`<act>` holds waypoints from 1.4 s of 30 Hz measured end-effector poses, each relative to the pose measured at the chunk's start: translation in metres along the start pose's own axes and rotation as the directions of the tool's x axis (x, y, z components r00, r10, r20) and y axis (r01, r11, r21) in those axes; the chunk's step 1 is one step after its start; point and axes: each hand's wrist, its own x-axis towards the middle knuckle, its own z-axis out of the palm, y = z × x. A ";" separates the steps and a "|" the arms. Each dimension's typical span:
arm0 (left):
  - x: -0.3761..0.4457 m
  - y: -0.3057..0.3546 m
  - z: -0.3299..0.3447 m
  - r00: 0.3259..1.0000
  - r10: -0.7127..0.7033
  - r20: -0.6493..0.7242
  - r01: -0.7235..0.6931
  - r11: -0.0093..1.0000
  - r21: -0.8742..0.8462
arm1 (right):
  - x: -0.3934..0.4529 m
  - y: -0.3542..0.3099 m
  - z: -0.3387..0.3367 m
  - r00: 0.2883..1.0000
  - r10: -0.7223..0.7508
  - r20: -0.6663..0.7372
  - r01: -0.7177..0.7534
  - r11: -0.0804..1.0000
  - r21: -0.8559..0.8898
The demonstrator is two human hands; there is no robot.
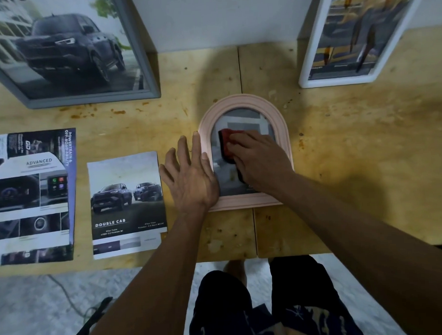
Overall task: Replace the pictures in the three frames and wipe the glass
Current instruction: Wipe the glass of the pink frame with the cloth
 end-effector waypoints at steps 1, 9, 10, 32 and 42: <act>0.000 0.000 0.000 1.000 -0.002 0.000 0.002 1.000 -0.001 | -0.003 0.002 -0.001 0.999 0.030 -0.010 -0.031 0.999 -0.027; 0.002 -0.001 0.002 1.000 -0.014 0.019 0.014 1.000 -0.006 | -0.031 0.005 -0.006 0.983 0.170 -0.071 -0.179 0.972 -0.151; 0.002 -0.001 0.002 1.000 -0.014 0.022 0.014 1.000 -0.010 | -0.033 0.000 -0.005 0.981 0.175 -0.083 -0.185 0.972 -0.144; 0.004 -0.005 -0.001 0.997 0.027 0.070 -0.024 0.999 -0.049 | -0.028 -0.055 -0.001 0.972 0.158 0.172 -0.203 0.935 0.290; 0.004 -0.005 -0.005 0.996 0.052 0.078 -0.049 0.998 -0.045 | -0.055 -0.029 -0.017 0.974 0.021 0.227 -0.059 0.985 0.164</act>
